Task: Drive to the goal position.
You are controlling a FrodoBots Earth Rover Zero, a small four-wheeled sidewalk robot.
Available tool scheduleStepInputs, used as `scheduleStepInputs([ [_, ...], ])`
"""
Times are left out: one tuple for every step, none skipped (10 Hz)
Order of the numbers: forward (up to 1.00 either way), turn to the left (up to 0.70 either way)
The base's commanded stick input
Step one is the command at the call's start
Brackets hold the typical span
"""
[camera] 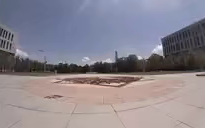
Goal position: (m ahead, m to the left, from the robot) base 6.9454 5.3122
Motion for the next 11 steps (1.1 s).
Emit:
scheduleStepInputs([
  [0.5, 0.01],
  [0.5, 0.01],
  [0.5, 0.01],
  [0.5, 0.01],
  [0.5, 0.01],
  [0.5, 0.01],
  [0.5, 0.24],
  [0.5, 0.5],
  [0.5, 0.51],
  [0.5, 0.51],
  [0.5, 0.51],
])
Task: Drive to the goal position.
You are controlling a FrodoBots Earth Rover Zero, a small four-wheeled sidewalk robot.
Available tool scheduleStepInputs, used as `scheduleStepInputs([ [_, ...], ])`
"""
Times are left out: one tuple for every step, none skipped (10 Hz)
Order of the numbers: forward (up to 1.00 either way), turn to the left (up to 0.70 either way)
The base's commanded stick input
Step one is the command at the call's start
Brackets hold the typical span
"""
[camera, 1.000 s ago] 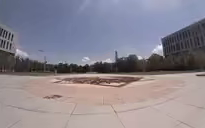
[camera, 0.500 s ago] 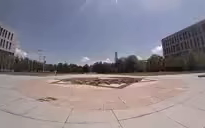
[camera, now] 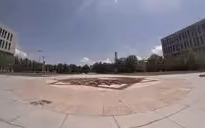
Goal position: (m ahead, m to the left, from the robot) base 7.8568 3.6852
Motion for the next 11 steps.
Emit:
scheduleStepInputs([
  [0.5, 0.51],
  [0.5, 0.51],
  [0.5, 0.51],
  [0.5, 0.51],
  [0.5, 0.51],
  [0.5, 0.51],
  [0.5, 0.51],
  [0.5, 0.51],
  [0.5, 0.51],
  [0.5, 0.51],
  [0.5, 0.51],
])
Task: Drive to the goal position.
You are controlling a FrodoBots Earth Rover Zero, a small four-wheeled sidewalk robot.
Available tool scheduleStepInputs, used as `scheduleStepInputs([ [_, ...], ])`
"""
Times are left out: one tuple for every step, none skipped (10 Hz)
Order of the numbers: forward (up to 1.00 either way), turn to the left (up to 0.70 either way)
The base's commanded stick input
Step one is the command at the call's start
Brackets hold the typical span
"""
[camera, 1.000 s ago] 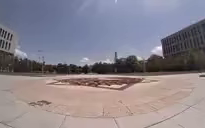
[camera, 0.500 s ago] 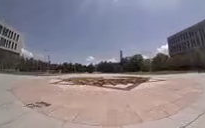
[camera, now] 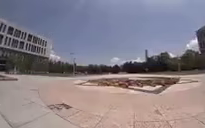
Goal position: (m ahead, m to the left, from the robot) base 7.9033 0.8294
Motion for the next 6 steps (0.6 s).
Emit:
scheduleStepInputs([
  [0.5, 0.51],
  [0.5, 0.51],
  [0.5, 0.51],
  [0.37, 0.38],
  [0.01, 0.02],
  [0.0, 0.0],
])
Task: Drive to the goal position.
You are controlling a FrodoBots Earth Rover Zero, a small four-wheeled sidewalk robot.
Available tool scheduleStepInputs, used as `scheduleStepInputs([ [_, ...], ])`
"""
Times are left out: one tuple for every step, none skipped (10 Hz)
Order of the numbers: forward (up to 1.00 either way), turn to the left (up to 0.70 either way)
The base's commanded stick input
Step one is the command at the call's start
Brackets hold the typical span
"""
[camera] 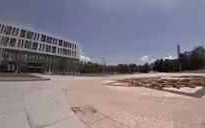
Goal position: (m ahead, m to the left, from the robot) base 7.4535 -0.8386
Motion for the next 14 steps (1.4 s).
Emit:
scheduleStepInputs([
  [0.0, 0.0],
  [0.0, 0.0],
  [0.0, 0.0],
  [0.0, 0.0],
  [0.0, 0.0],
  [0.0, 0.0],
  [0.0, 0.0],
  [0.0, 0.0],
  [0.34, 0.01],
  [0.5, 0.01],
  [0.5, 0.01],
  [0.5, 0.01],
  [0.5, 0.01],
  [0.5, 0.01],
])
